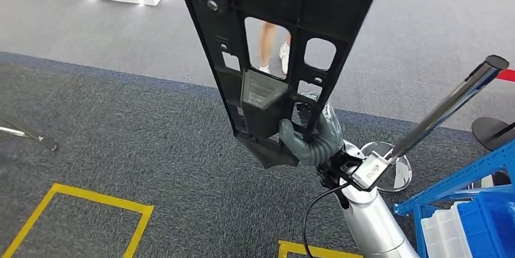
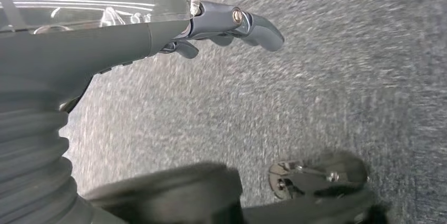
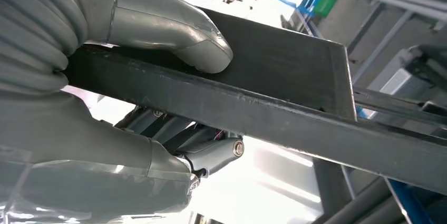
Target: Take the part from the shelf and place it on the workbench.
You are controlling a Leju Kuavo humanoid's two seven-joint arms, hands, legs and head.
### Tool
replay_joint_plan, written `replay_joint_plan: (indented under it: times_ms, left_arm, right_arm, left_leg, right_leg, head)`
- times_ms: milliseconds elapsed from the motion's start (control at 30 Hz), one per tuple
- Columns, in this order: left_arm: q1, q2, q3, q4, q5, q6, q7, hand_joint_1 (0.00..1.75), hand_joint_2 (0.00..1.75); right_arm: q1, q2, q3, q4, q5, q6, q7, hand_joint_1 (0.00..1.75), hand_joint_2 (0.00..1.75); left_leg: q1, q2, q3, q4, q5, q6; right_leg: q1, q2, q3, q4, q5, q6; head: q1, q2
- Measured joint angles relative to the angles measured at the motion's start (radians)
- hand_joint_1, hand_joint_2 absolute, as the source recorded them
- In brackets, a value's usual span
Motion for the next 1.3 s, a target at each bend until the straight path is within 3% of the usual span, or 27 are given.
replay_joint_plan:
  times_ms: [67, 100, 133, 167, 233, 300, 367, 400, 467, 533, 567, 600, 633, 700, 767, 833, 900, 967, 1033, 1100, 1133, 1167, 1200, 1267, 1300]
  left_arm:
    - [-0.002, 0.0, 0.0, 0.0, 0.0, 0.001, -0.001, 0.0, 1.75]
    - [-0.004, 0.0, 0.0, 0.0, -0.001, 0.002, -0.002, 0.0, 1.75]
    - [-0.004, 0.0, 0.0, 0.0, -0.001, 0.003, -0.002, 0.0, 1.75]
    - [-0.003, 0.001, 0.0, 0.0, -0.001, 0.004, -0.002, 0.0, 1.75]
    - [-0.001, 0.002, 0.0, 0.0, -0.002, 0.005, -0.001, 0.0, 1.75]
    - [-0.002, 0.001, 0.001, 0.0, -0.002, 0.006, -0.002, 0.0, 1.75]
    - [-0.001, 0.001, 0.001, 0.0, -0.001, 0.006, -0.002, 0.0, 1.75]
    - [0.001, 0.0, 0.001, 0.0, 0.0, 0.006, -0.002, 0.0, 1.75]
    - [0.002, 0.0, 0.001, 0.0, 0.002, 0.006, -0.002, 0.0, 1.75]
    - [-0.001, -0.002, 0.001, 0.0, 0.003, 0.006, -0.002, 0.0, 1.75]
    - [-0.002, -0.003, 0.001, 0.0, 0.003, 0.005, -0.002, 0.0, 1.75]
    - [-0.002, -0.004, 0.001, 0.0, 0.002, 0.005, -0.002, 0.0, 1.75]
    - [0.0, -0.004, 0.001, 0.0, 0.002, 0.004, -0.002, 0.0, 1.75]
    - [0.001, -0.004, 0.001, 0.0, -0.001, 0.0, -0.002, 0.0, 1.75]
    - [0.0, -0.004, 0.001, 0.0, -0.003, -0.004, -0.002, 0.0, 1.75]
    - [0.0, -0.004, 0.001, 0.0, -0.004, -0.005, -0.002, 0.0, 1.75]
    - [0.0, -0.004, 0.001, 0.0, -0.004, -0.006, -0.002, 0.0, 1.75]
    - [0.0, -0.004, 0.001, 0.0, -0.004, -0.006, -0.001, 0.0, 1.75]
    - [-0.002, -0.004, 0.0, 0.0, -0.004, -0.006, -0.002, 0.0, 1.75]
    - [-0.004, -0.003, 0.0, 0.0, -0.003, -0.006, -0.002, 0.0, 1.75]
    - [-0.005, -0.003, 0.0, 0.0, -0.004, -0.006, -0.002, 0.0, 1.75]
    - [-0.006, -0.003, 0.001, 0.0, -0.004, -0.006, -0.002, 0.0, 1.75]
    - [-0.005, -0.003, 0.001, 0.0, -0.004, -0.006, -0.002, 0.0, 1.75]
    - [-0.003, -0.002, 0.001, 0.0, -0.004, -0.006, -0.001, 0.0, 1.75]
    - [-0.003, -0.002, 0.001, 0.0, -0.004, -0.007, -0.001, 0.0, 1.75]
  right_arm:
    - [0.0, 0.0, 0.0, 0.001, -0.001, 0.0, 0.0, 1.64, 1.75]
    - [0.001, 0.0, 0.0, 0.002, -0.002, 0.0, 0.0, 1.64, 1.75]
    - [0.0, 0.0, 0.001, 0.002, -0.002, 0.0, 0.0, 1.64, 1.75]
    - [0.0, 0.0, 0.001, 0.003, -0.003, 0.0, 0.0, 1.64, 1.75]
    - [-0.001, 0.0, 0.001, 0.003, -0.004, 0.0, 0.0, 1.64, 1.75]
    - [-0.003, -0.001, 0.001, 0.004, -0.005, 0.001, 0.0, 1.64, 1.75]
    - [-0.005, -0.001, 0.001, 0.005, -0.005, 0.001, 0.0, 1.64, 1.75]
    - [-0.007, -0.001, 0.001, 0.005, -0.005, 0.001, 0.0, 1.64, 1.75]
    - [-0.012, -0.002, 0.002, 0.006, -0.005, 0.001, 0.0, 1.64, 1.75]
    - [-0.013, -0.002, 0.002, 0.009, -0.005, 0.001, 0.0, 1.64, 1.75]
    - [-0.011, -0.003, 0.002, 0.011, -0.005, 0.001, 0.0, 1.64, 1.75]
    - [-0.009, -0.003, 0.002, 0.014, -0.005, 0.001, 0.0, 1.64, 1.75]
    - [-0.007, -0.003, 0.002, 0.017, -0.005, 0.0, 0.0, 1.64, 1.75]
    - [-0.006, -0.003, 0.002, 0.021, -0.004, -0.001, 0.0, 1.64, 1.75]
    - [-0.005, -0.004, 0.002, 0.022, -0.002, -0.003, -0.001, 1.64, 1.75]
    - [-0.002, -0.005, 0.001, 0.021, 0.0, -0.005, -0.001, 1.64, 1.75]
    - [0.0, -0.005, 0.001, 0.021, 0.002, -0.005, -0.001, 1.64, 1.75]
    - [0.0, -0.005, 0.001, 0.02, 0.004, -0.005, -0.001, 1.64, 1.75]
    - [0.001, -0.005, 0.001, 0.019, 0.005, -0.005, -0.001, 1.64, 1.75]
    - [0.002, -0.005, 0.002, 0.019, 0.006, -0.005, -0.001, 1.64, 1.75]
    - [0.003, -0.005, 0.002, 0.019, 0.006, -0.005, -0.001, 1.64, 1.75]
    - [0.003, -0.005, 0.002, 0.019, 0.006, -0.005, -0.001, 1.64, 1.75]
    - [0.003, -0.005, 0.003, 0.019, 0.006, -0.005, -0.001, 1.64, 1.75]
    - [0.002, -0.005, 0.003, 0.019, 0.006, -0.005, -0.001, 1.64, 1.75]
    - [0.002, -0.005, 0.003, 0.019, 0.006, -0.005, -0.001, 1.64, 1.75]
  left_leg:
    - [0.003, 0.027, -0.064, 0.132, -0.055, -0.008]
    - [0.005, 0.031, -0.079, 0.163, -0.059, -0.009]
    - [0.006, 0.034, -0.073, 0.154, -0.043, -0.01]
    - [0.006, 0.041, -0.047, 0.104, -0.011, -0.008]
    - [-0.001, 0.083, 0.029, -0.042, 0.05, 0.003]
    - [-0.011, 0.112, 0.064, -0.119, 0.068, 0.017]
    - [-0.013, 0.095, 0.063, -0.126, 0.067, 0.03]
    - [-0.011, 0.083, 0.064, -0.131, 0.071, 0.035]
    - [-0.004, 0.06, 0.069, -0.143, 0.079, 0.046]
    - [-0.001, 0.037, 0.069, -0.146, 0.083, 0.053]
    - [-0.001, 0.024, 0.068, -0.145, 0.083, 0.054]
    - [-0.001, 0.01, 0.068, -0.144, 0.083, 0.054]
    - [-0.001, -0.005, 0.068, -0.142, 0.082, 0.053]
    - [0.001, -0.035, 0.069, -0.134, 0.079, 0.049]
    - [0.0, -0.061, 0.062, -0.121, 0.073, 0.039]
    - [0.001, -0.083, 0.052, -0.116, 0.073, 0.027]
    - [0.005, -0.098, 0.046, -0.116, 0.075, 0.015]
    - [0.003, -0.059, 0.028, -0.078, 0.051, 0.004]
    - [0.003, 0.004, -0.026, 0.037, -0.008, -0.005]
    - [0.007, 0.028, -0.083, 0.154, -0.05, -0.011]
    - [0.008, 0.032, -0.089, 0.168, -0.046, -0.012]
    - [0.009, 0.036, -0.074, 0.14, -0.023, -0.012]
    - [0.009, 0.045, -0.039, 0.075, 0.013, -0.009]
    - [0.001, 0.086, 0.033, -0.061, 0.059, 0.001]
    - [-0.004, 0.102, 0.052, -0.101, 0.068, 0.008]
  right_leg:
    - [0.004, -0.029, 0.001, 0.001, -0.003, -0.004]
    - [0.005, -0.043, 0.002, 0.001, -0.005, -0.005]
    - [0.005, -0.057, 0.004, 0.001, -0.007, -0.004]
    - [0.006, -0.07, 0.008, 0.001, -0.01, -0.003]
    - [0.01, -0.091, 0.017, 0.001, -0.016, 0.002]
    - [0.015, -0.111, 0.022, 0.001, -0.021, 0.011]
    - [0.018, -0.133, 0.026, -0.002, -0.022, 0.02]
    - [0.016, -0.131, 0.028, -0.001, -0.026, 0.026]
    - [0.012, -0.082, 0.011, 0.042, -0.057, 0.036]
    - [0.008, -0.023, -0.049, 0.165, -0.119, 0.042]
    - [0.008, -0.013, -0.085, 0.233, -0.143, 0.044]
    - [0.008, -0.01, -0.11, 0.277, -0.151, 0.046]
    - [0.007, -0.009, -0.118, 0.284, -0.137, 0.047]
    - [0.001, 0.005, -0.079, 0.183, -0.063, 0.048]
    - [-0.007, 0.052, -0.027, 0.061, -0.013, 0.046]
    - [-0.007, 0.075, -0.011, 0.022, -0.011, 0.039]
    - [-0.007, 0.052, -0.008, 0.016, -0.008, 0.027]
    - [-0.009, 0.025, -0.002, 0.009, -0.007, 0.012]
    - [-0.007, -0.003, 0.003, 0.006, -0.009, 0.002]
    - [-0.002, -0.033, 0.005, 0.006, -0.013, 0.0]
    - [-0.001, -0.048, 0.007, 0.006, -0.015, 0.0]
    - [-0.001, -0.062, 0.01, 0.006, -0.017, 0.001]
    - [-0.001, -0.074, 0.015, 0.006, -0.021, 0.003]
    - [0.003, -0.096, 0.023, 0.007, -0.027, 0.011]
    - [0.006, -0.104, 0.025, 0.006, -0.03, 0.016]
  head:
    - [0.0, 0.0]
    - [0.0, 0.0]
    - [0.0, 0.0]
    - [0.0, 0.0]
    - [0.0, 0.0]
    - [0.0, 0.0]
    - [0.0, 0.0]
    - [0.0, 0.0]
    - [0.0, 0.0]
    - [0.0, 0.0]
    - [0.0, 0.0]
    - [0.0, 0.0]
    - [0.0, 0.0]
    - [0.0, 0.0]
    - [0.0, 0.0]
    - [0.0, 0.0]
    - [0.0, 0.0]
    - [0.0, 0.0]
    - [0.0, 0.0]
    - [0.0, 0.0]
    - [0.0, 0.0]
    - [0.0, 0.0]
    - [0.0, 0.0]
    - [0.0, 0.0]
    - [0.0, 0.0]
